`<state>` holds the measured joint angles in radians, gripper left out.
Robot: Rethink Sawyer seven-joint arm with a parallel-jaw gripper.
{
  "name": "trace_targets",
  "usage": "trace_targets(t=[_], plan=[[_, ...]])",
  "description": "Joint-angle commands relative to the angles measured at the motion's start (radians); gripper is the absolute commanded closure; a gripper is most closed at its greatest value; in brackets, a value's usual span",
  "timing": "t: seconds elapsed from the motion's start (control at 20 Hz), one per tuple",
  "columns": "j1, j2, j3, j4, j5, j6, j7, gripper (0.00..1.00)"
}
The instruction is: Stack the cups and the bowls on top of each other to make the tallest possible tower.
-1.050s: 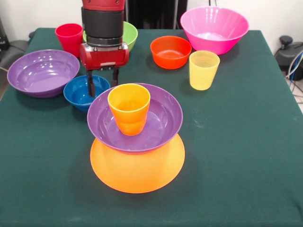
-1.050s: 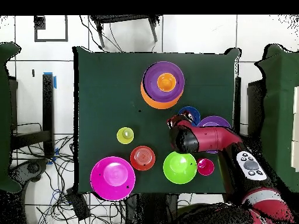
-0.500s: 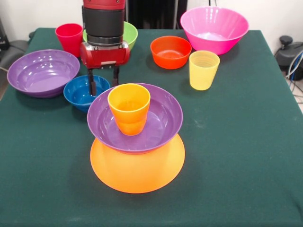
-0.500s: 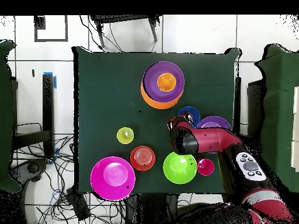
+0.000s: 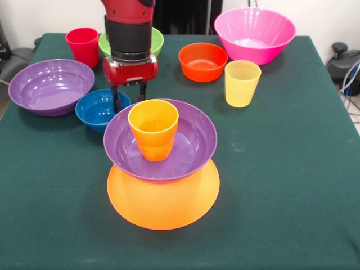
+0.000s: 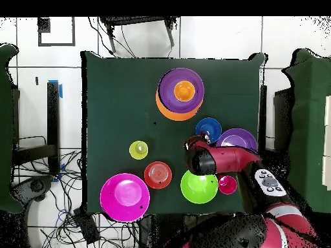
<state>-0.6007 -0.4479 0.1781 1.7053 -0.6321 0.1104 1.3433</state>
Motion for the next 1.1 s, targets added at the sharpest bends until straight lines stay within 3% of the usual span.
trace_targets(t=[0.05, 0.1, 0.15, 0.7, 1.1], plan=[[0.046, 0.059, -0.018, -0.035, -0.033, -0.036, 0.121, 0.0], [0.06, 0.057, -0.033, -0.043, -0.037, -0.041, 0.122, 0.0], [0.07, 0.056, -0.045, -0.05, -0.039, -0.047, 0.12, 1.0], [0.106, 0.028, -0.078, -0.046, -0.015, -0.079, 0.117, 1.0], [0.126, -0.159, -0.032, 0.077, 0.086, 0.076, 0.134, 1.0]])
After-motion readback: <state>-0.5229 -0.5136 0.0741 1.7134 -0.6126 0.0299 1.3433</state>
